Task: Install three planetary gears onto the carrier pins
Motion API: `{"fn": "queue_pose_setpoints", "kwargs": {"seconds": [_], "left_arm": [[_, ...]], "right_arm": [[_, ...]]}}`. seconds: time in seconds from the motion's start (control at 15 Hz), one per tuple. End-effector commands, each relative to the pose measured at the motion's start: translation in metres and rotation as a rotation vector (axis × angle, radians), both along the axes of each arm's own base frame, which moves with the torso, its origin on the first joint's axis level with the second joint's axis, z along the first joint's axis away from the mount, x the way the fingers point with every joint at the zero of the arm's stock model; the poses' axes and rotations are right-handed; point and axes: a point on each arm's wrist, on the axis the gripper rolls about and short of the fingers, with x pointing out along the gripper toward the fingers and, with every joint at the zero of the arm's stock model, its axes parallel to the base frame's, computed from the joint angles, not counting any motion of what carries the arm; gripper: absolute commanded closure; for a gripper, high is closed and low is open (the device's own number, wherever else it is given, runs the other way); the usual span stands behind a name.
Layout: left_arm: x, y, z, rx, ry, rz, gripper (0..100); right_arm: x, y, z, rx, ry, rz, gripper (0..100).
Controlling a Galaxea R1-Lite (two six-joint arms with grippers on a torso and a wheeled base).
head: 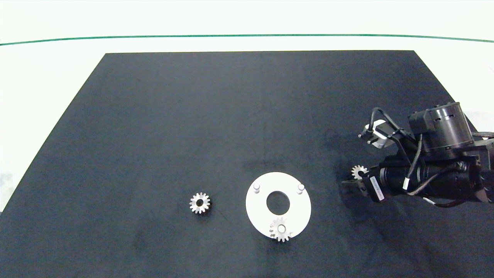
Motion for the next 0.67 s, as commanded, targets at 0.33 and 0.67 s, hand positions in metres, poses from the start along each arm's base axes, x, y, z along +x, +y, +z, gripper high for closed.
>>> {"fn": "queue_pose_setpoints", "kwargs": {"seconds": [0.33, 0.67], "left_arm": [[0.0, 0.0, -0.001, 0.001, 0.002, -0.001, 0], [0.0, 0.0, -0.001, 0.002, 0.005, -0.003, 0]], "right_arm": [[0.008, 0.002, -0.006, -0.007, 0.017, -0.001, 32], [0.013, 0.002, -0.004, -0.006, 0.011, -0.006, 42]]}}
